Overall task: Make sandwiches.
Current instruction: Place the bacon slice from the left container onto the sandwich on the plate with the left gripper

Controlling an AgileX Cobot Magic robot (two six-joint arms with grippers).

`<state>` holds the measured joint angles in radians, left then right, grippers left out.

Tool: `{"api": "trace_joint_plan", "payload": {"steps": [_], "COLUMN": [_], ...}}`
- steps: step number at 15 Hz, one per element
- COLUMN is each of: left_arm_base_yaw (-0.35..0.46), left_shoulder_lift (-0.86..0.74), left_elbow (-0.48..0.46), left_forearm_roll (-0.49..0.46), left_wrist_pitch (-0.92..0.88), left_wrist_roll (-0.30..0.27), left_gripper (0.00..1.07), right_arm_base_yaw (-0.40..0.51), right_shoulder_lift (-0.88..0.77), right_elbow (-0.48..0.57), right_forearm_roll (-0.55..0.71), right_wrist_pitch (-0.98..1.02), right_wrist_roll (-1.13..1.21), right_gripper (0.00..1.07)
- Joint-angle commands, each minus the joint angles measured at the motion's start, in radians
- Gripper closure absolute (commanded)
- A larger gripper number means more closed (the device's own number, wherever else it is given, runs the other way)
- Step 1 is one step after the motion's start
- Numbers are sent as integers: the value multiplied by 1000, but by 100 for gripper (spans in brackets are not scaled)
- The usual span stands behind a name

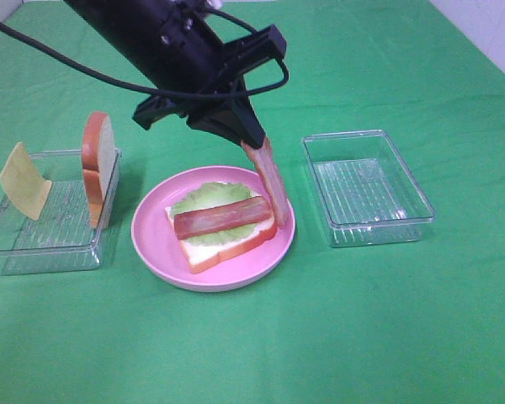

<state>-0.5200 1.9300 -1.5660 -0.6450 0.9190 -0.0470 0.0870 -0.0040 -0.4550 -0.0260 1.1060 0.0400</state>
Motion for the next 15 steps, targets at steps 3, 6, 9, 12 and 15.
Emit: {"api": "trace_joint_plan", "payload": {"steps": [3, 6, 9, 12, 15], "left_arm_base_yaw": [8, 10, 10, 10, 9], "left_shoulder_lift": [188, 279, 320, 321, 321], "left_elbow": [-166, -323, -404, -406, -406], "left_forearm_roll": [26, 264, 413, 504, 507], "left_wrist_pitch": [62, 216, 313, 306, 266], "left_wrist_roll": [30, -63, -79, -90, -85], "left_gripper": [107, 107, 107, 107, 107], "right_arm_base_yaw": [-4, -4, -4, -4, -4], "right_shoulder_lift": [-32, -32, -32, -32, -32], "right_elbow": [-1, -1, -1, -1, -1], "right_forearm_roll": [3, 3, 3, 3, 3], "right_wrist_pitch": [-2, -2, -2, -2, -2], "right_wrist_roll": [6, 6, 6, 6, 6], "right_gripper": [20, 20, 20, 20, 20]}}
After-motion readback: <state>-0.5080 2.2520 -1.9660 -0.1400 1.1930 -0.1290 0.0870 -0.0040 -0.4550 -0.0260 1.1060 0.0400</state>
